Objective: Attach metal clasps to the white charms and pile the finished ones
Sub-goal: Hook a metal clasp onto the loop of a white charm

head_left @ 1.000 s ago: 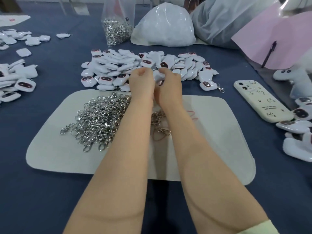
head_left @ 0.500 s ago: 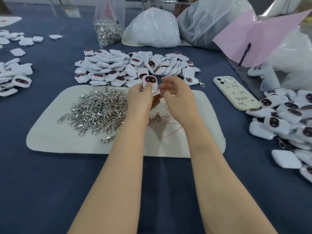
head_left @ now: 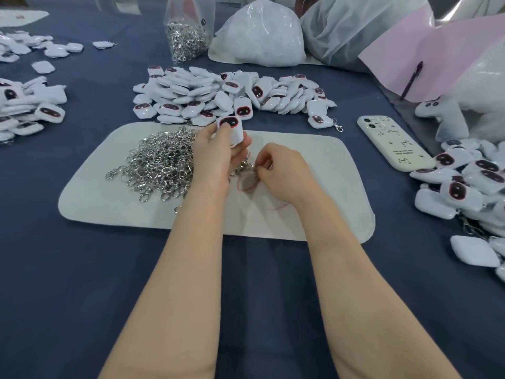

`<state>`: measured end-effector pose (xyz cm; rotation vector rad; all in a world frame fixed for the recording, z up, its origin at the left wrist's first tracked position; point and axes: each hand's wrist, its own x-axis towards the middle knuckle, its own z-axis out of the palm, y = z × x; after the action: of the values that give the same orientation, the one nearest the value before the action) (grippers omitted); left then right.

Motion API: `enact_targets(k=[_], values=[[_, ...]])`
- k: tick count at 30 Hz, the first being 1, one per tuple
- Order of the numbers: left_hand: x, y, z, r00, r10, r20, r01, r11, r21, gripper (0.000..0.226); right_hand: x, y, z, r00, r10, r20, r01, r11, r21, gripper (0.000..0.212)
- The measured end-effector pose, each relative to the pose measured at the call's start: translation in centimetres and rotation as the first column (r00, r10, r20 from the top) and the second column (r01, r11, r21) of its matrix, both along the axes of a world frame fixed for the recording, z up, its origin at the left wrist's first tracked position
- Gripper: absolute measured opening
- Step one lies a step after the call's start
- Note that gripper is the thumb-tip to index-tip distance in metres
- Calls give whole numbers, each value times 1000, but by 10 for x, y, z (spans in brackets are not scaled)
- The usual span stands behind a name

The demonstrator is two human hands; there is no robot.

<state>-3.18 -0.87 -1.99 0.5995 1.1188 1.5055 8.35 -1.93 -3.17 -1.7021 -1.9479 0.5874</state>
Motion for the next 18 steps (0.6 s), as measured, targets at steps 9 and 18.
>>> enact_targets(k=[9, 18], values=[[8, 6, -5, 978, -73, -194, 73, 997, -6, 12, 12, 9, 2, 557, -211, -803, 240, 967, -88, 7], [12, 7, 1, 997, -79, -23, 79, 997, 21, 33, 12, 7, 10, 148, -259, -954, 120, 963, -243, 12]])
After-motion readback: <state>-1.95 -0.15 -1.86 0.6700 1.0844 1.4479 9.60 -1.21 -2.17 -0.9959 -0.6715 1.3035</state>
